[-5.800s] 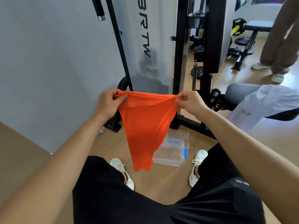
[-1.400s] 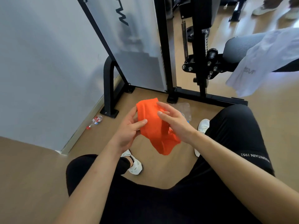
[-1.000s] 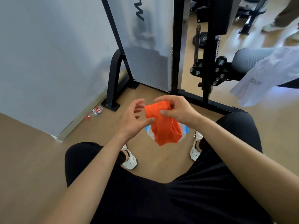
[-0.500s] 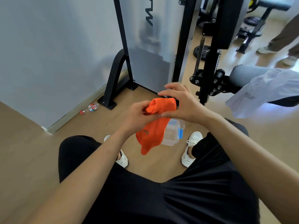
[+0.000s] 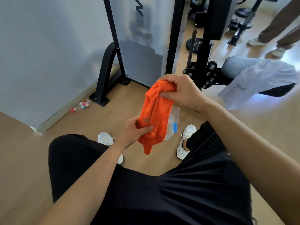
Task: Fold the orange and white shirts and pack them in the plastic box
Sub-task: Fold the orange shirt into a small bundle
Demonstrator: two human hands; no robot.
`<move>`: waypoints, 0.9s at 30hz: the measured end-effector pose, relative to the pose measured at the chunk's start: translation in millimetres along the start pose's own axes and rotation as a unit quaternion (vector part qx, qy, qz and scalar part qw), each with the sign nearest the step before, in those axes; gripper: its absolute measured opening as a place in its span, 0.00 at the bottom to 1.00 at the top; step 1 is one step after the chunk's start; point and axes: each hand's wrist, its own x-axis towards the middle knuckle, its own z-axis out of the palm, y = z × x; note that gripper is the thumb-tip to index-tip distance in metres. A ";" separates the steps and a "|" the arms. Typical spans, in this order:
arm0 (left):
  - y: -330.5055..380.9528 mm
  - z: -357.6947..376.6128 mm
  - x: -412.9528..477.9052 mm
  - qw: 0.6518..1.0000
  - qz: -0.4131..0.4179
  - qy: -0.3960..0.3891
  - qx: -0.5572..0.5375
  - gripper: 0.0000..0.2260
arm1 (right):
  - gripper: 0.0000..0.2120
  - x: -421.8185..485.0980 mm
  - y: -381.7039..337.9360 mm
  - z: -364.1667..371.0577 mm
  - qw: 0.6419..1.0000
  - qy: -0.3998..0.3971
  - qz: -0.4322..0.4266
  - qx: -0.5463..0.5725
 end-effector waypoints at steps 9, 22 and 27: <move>-16.3 8.1 8.1 0.999 -0.025 0.010 0.038 0.11 | 0.13 -4.6 32.4 -25.8 0.991 0.124 0.058 0.013; -24.6 -32.8 1.8 0.990 -0.141 0.015 -0.019 0.20 | 0.09 -32.0 139.0 32.7 0.927 0.164 0.336 0.026; -28.5 -40.2 0.4 0.972 -0.202 0.025 -0.117 0.23 | 0.12 -47.0 124.3 57.7 0.921 0.167 0.352 0.026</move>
